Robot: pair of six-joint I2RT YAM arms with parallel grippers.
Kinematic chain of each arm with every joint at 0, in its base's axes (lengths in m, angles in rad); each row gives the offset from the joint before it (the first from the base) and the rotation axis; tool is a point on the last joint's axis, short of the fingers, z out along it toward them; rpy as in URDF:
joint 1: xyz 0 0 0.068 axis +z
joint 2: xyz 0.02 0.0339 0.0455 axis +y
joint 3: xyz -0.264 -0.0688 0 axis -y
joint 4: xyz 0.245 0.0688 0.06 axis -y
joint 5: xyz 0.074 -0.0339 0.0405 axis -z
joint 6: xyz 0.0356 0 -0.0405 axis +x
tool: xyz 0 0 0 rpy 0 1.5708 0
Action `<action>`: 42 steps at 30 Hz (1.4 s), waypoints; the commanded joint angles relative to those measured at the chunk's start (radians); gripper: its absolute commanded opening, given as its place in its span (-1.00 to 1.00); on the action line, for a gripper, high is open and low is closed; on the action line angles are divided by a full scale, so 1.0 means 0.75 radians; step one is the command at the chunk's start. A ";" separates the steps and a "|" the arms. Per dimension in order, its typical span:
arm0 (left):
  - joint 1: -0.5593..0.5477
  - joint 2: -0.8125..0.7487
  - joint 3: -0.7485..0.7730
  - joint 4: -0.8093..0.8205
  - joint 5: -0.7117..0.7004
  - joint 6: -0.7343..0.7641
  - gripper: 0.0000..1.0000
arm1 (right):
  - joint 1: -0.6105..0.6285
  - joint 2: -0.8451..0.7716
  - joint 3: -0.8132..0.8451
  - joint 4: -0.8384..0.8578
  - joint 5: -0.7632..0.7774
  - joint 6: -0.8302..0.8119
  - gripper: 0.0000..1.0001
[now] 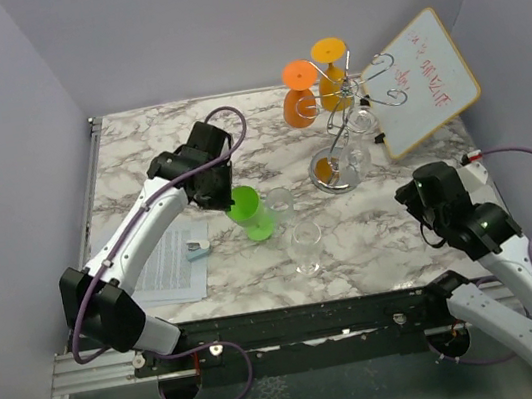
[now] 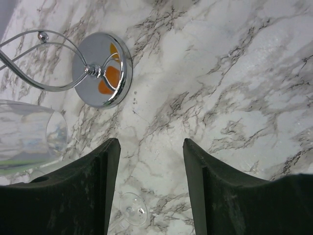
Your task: Place the wine glass upside down on the wine glass rack
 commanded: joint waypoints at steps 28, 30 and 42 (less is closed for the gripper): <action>-0.001 -0.503 0.110 1.216 -0.164 -0.055 -1.00 | -0.003 -0.037 0.384 0.271 0.193 -0.465 0.25; -0.001 -0.512 0.069 1.398 -0.116 -0.141 -1.00 | -0.003 -0.076 0.396 0.358 0.179 -0.537 0.28; -0.001 -0.389 0.087 1.862 0.194 -0.423 -1.00 | -0.003 -0.131 0.449 0.650 -0.154 -0.748 0.46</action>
